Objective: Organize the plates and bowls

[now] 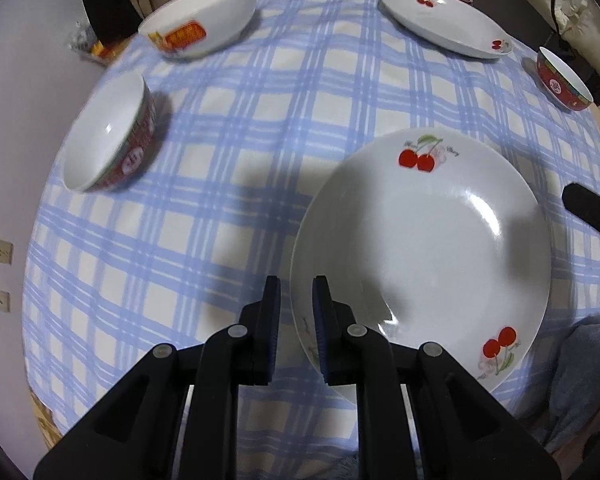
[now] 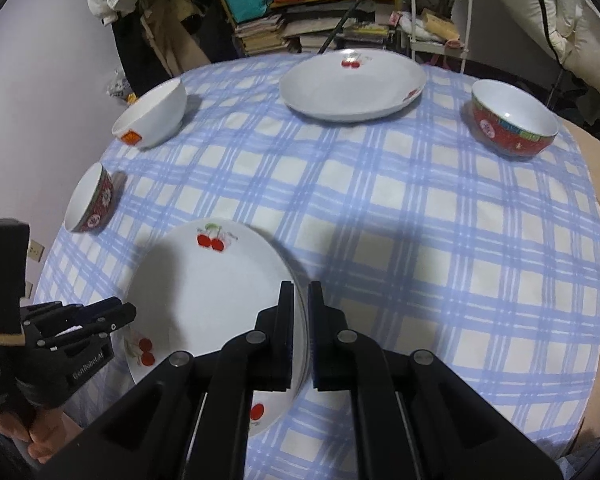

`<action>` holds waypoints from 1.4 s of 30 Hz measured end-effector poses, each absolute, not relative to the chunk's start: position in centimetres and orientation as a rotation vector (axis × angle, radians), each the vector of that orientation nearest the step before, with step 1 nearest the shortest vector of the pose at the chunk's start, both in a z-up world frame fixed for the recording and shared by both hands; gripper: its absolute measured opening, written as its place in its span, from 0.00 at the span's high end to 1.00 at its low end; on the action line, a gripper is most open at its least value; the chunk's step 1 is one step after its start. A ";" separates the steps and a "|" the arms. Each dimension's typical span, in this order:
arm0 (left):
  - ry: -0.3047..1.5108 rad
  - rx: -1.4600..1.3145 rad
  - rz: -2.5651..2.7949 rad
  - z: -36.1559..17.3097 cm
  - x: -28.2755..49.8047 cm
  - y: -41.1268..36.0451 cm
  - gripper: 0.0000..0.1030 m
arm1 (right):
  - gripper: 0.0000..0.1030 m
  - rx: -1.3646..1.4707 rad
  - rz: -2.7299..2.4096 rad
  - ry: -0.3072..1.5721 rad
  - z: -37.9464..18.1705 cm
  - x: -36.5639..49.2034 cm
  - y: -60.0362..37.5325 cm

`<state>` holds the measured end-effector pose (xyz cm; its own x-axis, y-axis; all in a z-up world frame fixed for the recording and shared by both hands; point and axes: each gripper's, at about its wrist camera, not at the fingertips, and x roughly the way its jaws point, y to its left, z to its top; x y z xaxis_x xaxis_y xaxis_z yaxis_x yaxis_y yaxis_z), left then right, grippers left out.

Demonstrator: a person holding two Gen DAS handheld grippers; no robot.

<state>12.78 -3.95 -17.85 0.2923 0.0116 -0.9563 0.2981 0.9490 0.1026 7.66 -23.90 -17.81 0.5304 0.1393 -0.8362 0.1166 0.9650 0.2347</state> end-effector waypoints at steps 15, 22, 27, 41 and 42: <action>1.133 0.262 -0.187 -13.4 16.6 -7.6 0.74 | 0.74 0.221 -0.042 0.933 -13.2 11.1 -27.1; 1.057 0.269 -0.183 -11.2 20.3 -10.1 0.48 | 0.39 0.173 -0.065 0.865 -10.7 15.0 -29.6; 1.006 0.273 -0.191 -10.5 23.1 -12.1 0.16 | 0.07 0.161 -0.089 0.780 -9.7 18.2 -31.8; 1.000 0.368 -0.197 -15.0 32.1 -18.6 0.14 | 0.04 0.087 -0.092 0.916 -13.4 28.2 -36.5; 1.012 0.357 -0.199 -15.4 32.9 -18.8 0.14 | 0.04 0.092 -0.094 0.930 -13.8 28.6 -36.7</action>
